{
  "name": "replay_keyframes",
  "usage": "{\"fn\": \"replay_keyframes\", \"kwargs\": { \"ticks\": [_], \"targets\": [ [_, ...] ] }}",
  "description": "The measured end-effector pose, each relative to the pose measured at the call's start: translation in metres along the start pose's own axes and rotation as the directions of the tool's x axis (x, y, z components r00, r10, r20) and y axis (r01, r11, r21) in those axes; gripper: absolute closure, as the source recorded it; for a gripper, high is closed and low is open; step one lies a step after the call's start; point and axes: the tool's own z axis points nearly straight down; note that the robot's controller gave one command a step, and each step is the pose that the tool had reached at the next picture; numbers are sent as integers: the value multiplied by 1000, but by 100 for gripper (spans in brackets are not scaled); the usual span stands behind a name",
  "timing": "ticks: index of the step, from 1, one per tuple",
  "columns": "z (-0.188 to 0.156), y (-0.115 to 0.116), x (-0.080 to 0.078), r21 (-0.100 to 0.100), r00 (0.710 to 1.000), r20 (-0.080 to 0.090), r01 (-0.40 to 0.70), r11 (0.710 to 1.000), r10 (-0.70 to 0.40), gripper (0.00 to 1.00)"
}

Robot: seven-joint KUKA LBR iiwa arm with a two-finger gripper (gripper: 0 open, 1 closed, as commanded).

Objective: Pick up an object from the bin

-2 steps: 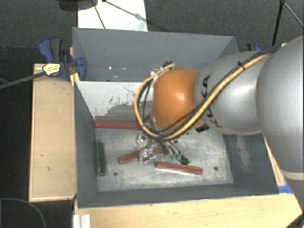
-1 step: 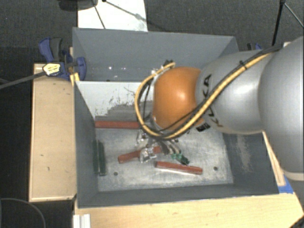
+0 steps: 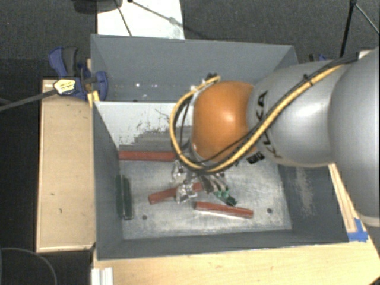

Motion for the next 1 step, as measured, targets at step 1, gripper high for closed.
{"fn": "replay_keyframes", "kwargs": {
  "ticks": [1],
  "targets": [
    [-14, 0, -1, 0, 1000, 4, 0, 1000, 0, 100]
  ]
}}
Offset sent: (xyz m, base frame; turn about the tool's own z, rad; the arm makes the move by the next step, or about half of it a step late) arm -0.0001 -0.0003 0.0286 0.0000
